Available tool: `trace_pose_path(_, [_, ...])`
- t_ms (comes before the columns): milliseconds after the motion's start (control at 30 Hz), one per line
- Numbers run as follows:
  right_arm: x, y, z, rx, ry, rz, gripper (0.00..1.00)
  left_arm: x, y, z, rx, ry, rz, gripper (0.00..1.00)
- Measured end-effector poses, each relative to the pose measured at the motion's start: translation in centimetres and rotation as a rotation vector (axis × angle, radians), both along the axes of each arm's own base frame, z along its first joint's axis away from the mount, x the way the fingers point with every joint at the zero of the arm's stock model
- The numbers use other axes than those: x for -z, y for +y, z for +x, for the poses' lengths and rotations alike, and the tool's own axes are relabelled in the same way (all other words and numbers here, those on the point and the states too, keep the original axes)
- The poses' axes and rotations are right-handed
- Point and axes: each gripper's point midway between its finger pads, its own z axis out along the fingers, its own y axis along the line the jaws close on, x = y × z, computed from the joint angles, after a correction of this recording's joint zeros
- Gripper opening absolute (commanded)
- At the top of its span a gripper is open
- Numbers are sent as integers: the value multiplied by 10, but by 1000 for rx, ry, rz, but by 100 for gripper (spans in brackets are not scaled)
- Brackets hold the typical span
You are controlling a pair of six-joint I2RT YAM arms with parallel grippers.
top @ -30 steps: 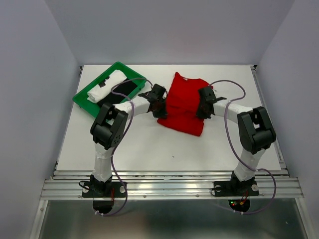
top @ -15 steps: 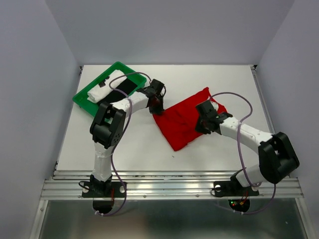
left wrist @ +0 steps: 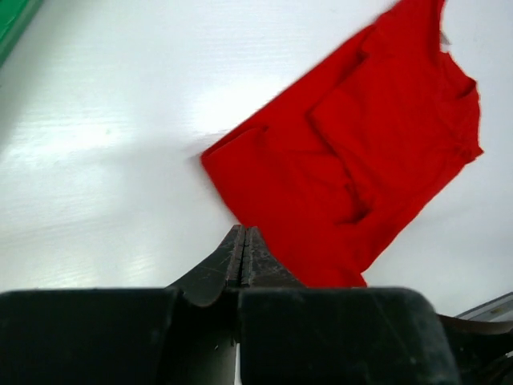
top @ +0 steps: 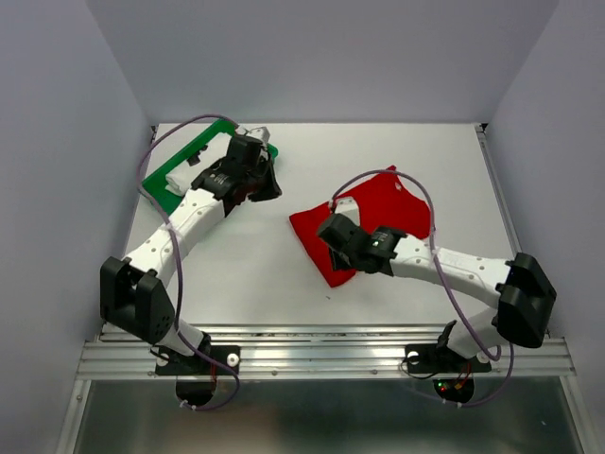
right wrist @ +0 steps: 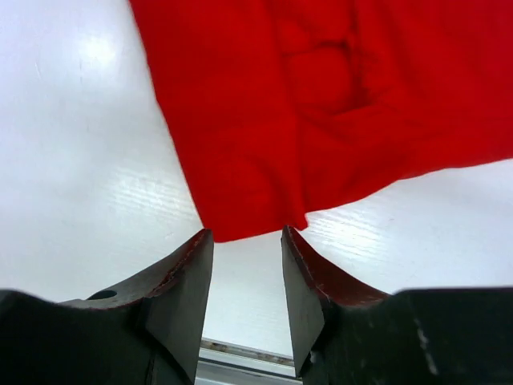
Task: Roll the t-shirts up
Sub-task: Roll the T-shirt to the center of the board.
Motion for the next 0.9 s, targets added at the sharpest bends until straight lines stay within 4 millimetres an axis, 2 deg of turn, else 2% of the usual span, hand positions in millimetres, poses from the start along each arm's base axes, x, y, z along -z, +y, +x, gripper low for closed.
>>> trace_pose_path(33, [5,5,-5,-29,-2,-36,51,1,8,-3,-18,2,-4,12])
trace_pose_path(100, [20,16,-15,-94,3,-119,52,10,22,-9,-54,24,-2,14])
trace_pose_path(200, [38,22,-19,-148,1,-227,54,42,40,-22,-102,103,15,16])
trace_pose_path(300, [50,24,-20,-185,2,-291,56,75,48,-42,-124,199,31,17])
trace_pose_path(367, [55,24,-19,-199,3,-315,56,88,50,-51,-136,235,31,20])
trace_pose_path(500, [62,30,-15,-224,-7,-326,56,98,51,-60,-151,266,10,29])
trace_pose_path(633, [77,40,-13,-254,5,-324,57,99,48,-63,-158,266,-27,51])
trace_pose_path(733, [91,45,-14,-271,21,-326,55,100,45,-64,-155,265,-44,57])
trace_pose_path(833, [101,49,-11,-274,20,-329,47,102,43,-65,-152,269,-60,60])
trace_pose_path(867, [101,50,-11,-274,17,-323,37,103,42,-65,-150,271,-64,60])
trace_pose_path(900, [101,50,-10,-275,13,-324,31,104,42,-66,-146,273,-69,60])
